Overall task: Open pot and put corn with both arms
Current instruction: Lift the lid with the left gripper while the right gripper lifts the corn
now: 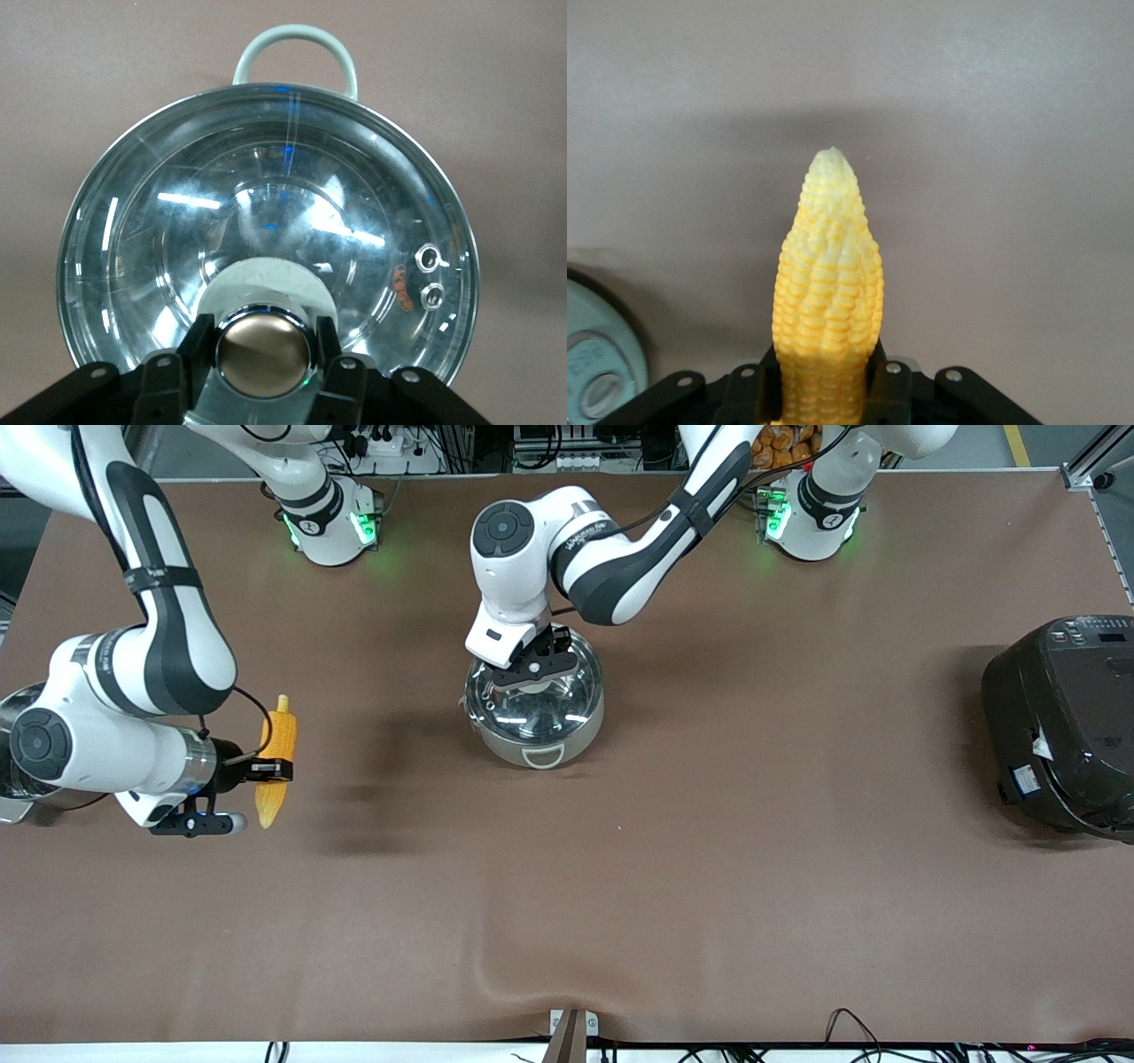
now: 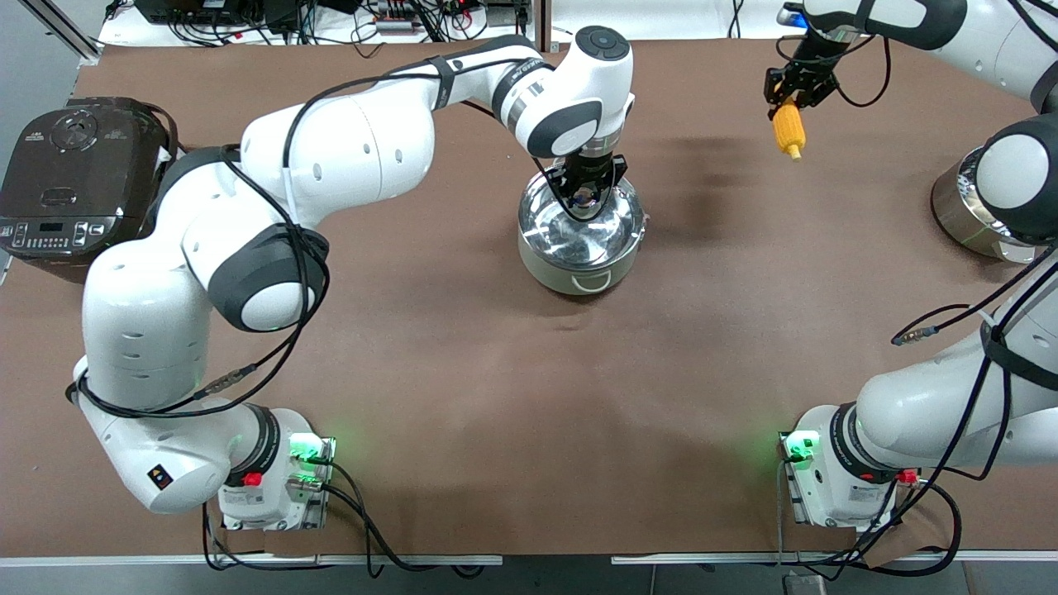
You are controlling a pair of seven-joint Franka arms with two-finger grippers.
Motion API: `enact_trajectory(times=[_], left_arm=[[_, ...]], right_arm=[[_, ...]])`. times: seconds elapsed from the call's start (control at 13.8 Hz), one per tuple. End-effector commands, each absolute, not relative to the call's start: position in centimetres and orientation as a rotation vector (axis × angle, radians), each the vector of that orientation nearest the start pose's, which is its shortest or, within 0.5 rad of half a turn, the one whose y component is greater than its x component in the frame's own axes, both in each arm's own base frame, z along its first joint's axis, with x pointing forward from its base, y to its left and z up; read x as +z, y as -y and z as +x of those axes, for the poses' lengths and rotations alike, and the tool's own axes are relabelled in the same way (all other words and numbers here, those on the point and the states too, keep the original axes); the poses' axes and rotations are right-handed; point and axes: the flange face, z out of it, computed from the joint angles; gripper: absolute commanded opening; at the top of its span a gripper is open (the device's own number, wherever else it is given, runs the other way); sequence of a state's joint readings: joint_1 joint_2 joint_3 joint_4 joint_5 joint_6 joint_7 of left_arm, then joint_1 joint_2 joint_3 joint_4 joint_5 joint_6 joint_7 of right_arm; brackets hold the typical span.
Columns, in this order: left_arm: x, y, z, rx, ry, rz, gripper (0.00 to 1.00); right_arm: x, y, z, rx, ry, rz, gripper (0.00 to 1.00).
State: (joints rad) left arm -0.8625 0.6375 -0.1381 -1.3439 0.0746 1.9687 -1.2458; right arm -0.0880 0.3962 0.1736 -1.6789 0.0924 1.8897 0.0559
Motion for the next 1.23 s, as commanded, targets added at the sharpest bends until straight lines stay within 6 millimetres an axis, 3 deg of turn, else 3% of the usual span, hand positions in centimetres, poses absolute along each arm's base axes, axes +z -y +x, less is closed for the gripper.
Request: enact_trajectory(times=[0.0,0.14,0.29,0.43,0.58,0.72,0.87,1.01,1.16], left_arm=[[39.0,58.5,41.4,-0.033,0.403,-3.082,0.00],[41.7,56.6,42.3,-0.041,0.432,-3.057,0.00],[44.7,53.4,44.5,-0.073,0.412,-3.031,0.00],[48.2,48.2,48.2,-0.062,0.418,-3.037,0.00],[49.6,43.4,51.7,-0.038,0.523,-3.046,0.00],[49.9,38.1,54.4,0.013,0.525,-3.061,0.00],[48.9,32.2,56.0,0.051,0.479,-3.088,0.00],[46.6,25.9,56.1,0.032,0.390,-3.107,0.00],[42.6,20.2,55.8,0.017,0.286,-3.119,0.00]], right_arm=[[37.2,-5.7,63.8,0.290,-0.047,-2.988,0.30],[37.4,-5.9,63.7,0.299,-0.044,-2.987,0.31],[37.6,-6.8,63.6,0.307,-0.056,-2.986,0.31],[38.2,-8.5,63.3,0.312,-0.069,-2.988,0.32],[39.7,-10.7,63.1,0.309,-0.096,-2.984,0.33],[41.2,-14.0,62.7,0.329,-0.161,-2.986,0.33],[42.5,-17.6,62.0,0.323,-0.226,-2.994,0.33],[42.9,-20.7,61.0,0.332,-0.263,-2.993,0.33],[43.5,-23.9,59.8,0.321,-0.280,-3.013,0.33]])
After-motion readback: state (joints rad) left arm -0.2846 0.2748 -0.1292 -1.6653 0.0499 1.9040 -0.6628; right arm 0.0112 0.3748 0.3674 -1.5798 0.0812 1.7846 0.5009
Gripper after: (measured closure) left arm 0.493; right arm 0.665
